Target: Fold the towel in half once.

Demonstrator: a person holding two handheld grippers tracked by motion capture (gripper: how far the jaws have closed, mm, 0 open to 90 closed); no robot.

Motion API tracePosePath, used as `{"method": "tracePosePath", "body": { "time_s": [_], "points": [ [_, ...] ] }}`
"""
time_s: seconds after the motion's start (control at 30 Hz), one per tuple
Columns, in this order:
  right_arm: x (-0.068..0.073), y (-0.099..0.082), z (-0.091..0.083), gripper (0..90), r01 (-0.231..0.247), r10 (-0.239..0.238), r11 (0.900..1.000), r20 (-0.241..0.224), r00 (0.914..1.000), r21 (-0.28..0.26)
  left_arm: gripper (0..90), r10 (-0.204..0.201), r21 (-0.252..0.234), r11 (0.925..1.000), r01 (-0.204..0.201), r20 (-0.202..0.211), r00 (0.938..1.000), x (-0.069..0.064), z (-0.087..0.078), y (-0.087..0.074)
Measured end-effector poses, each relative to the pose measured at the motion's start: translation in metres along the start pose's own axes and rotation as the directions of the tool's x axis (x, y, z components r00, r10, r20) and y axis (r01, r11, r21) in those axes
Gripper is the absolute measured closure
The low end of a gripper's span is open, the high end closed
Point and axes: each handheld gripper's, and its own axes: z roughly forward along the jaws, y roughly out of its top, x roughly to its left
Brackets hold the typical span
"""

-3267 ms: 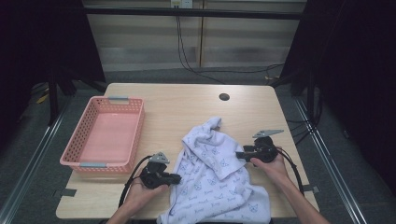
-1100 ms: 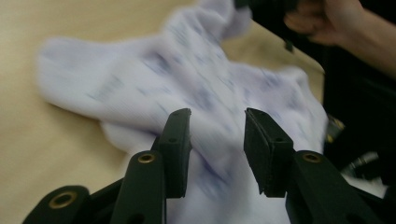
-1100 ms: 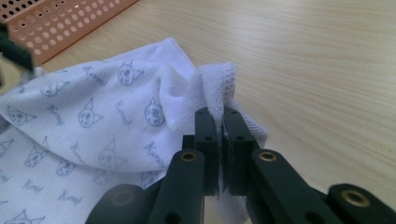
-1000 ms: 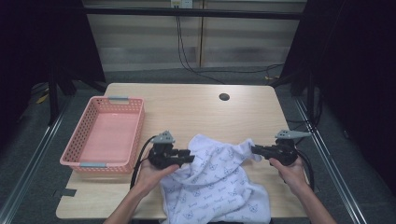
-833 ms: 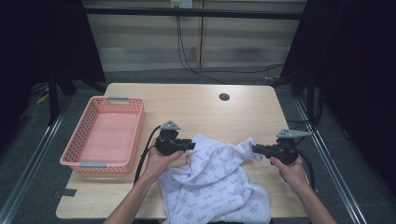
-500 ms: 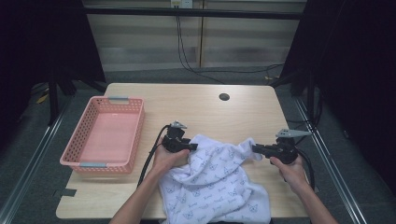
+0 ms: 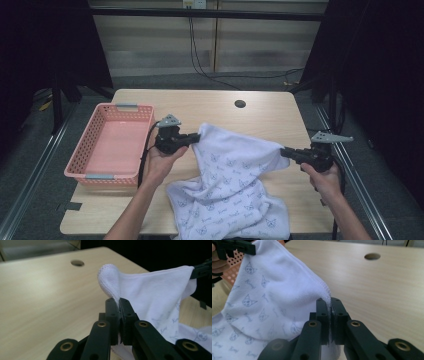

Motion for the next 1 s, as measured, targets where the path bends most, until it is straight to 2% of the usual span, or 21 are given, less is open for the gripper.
{"method": "tracePosePath", "body": {
  "time_s": [0.07, 0.13, 0.27, 0.37, 0.53, 0.6, 0.63, 0.7, 0.73, 0.8, 0.83, 0.87, 0.93, 1.0],
  "points": [
    [0.002, 0.013, -0.007, 86.4, 0.024, -0.024, 0.9994, 0.009, 0.9997, -0.026, 87.3, 0.016, -0.035, 0.9993, -0.016, -0.004, 0.9999, -0.001, -0.014, 0.012],
    [0.005, 0.028, -0.014, 86.3, 0.046, -0.045, 0.9973, 0.011, 0.9989, -0.058, 87.2, 0.043, -0.057, 0.9974, -0.044, -0.026, 0.9988, -0.002, -0.025, 0.023],
    [0.012, 0.064, -0.021, 86.3, 0.095, -0.092, 0.9897, 0.034, 0.9952, -0.108, 87.1, 0.071, -0.092, 0.9929, -0.076, -0.054, 0.9960, -0.003, -0.037, 0.043],
    [0.016, 0.091, -0.023, 86.3, 0.130, -0.125, 0.9820, 0.049, 0.9910, -0.136, 87.1, 0.064, -0.131, 0.9886, -0.073, -0.073, 0.9953, 0.001, -0.045, 0.055],
    [0.017, 0.132, -0.015, 86.2, 0.157, -0.149, 0.9746, 0.064, 0.9868, -0.160, 87.1, 0.048, -0.168, 0.9837, -0.066, -0.104, 0.9934, 0.013, -0.051, 0.071],
    [0.015, 0.145, -0.009, 86.2, 0.170, -0.158, 0.9708, 0.082, 0.9840, -0.169, 87.1, 0.026, -0.176, 0.9832, -0.047, -0.121, 0.9924, 0.019, -0.049, 0.074],
    [0.013, 0.151, -0.004, 86.2, 0.162, -0.149, 0.9701, 0.082, 0.9854, -0.181, 87.1, 0.019, -0.177, 0.9834, -0.041, -0.125, 0.9920, 0.023, -0.046, 0.075],
    [0.008, 0.162, 0.007, 86.2, 0.156, -0.140, 0.9689, 0.091, 0.9859, -0.192, 87.1, 0.029, -0.157, 0.9862, -0.053, -0.155, 0.9875, 0.029, -0.041, 0.078],
    [0.005, 0.167, 0.013, 86.2, 0.150, -0.134, 0.9678, 0.092, 0.9867, -0.202, 87.0, 0.020, -0.159, 0.9862, -0.047, -0.164, 0.9863, 0.033, -0.039, 0.080],
    [-0.002, 0.177, 0.027, 86.2, 0.136, -0.118, 0.9686, 0.100, 0.9880, -0.208, 86.9, 0.004, -0.141, 0.9896, -0.029, -0.174, 0.9847, 0.044, -0.032, 0.084],
    [-0.006, 0.181, 0.035, 86.0, 0.131, -0.110, 0.9707, 0.113, 0.9874, -0.201, 86.2, 0.004, -0.141, 0.9896, -0.029, -0.174, 0.9847, 0.044, -0.032, 0.084],
    [-0.010, 0.185, 0.045, 84.2, 0.124, -0.102, 0.9743, 0.121, 0.9874, -0.188, 83.4, -0.007, -0.106, 0.9942, -0.018, -0.231, 0.9729, 0.058, -0.021, 0.087],
    [-0.019, 0.188, 0.065, 72.5, 0.094, -0.069, 0.9820, 0.152, 0.9860, -0.164, 68.1, -0.067, -0.081, 0.9957, 0.046, -0.272, 0.9599, 0.074, -0.010, 0.082],
    [-0.025, 0.184, 0.084, 63.7, 0.073, -0.048, 0.9911, 0.210, 0.9766, -0.112, 64.3, -0.080, -0.049, 0.9964, 0.069, -0.273, 0.9588, 0.081, -0.002, 0.074]
  ]
}}
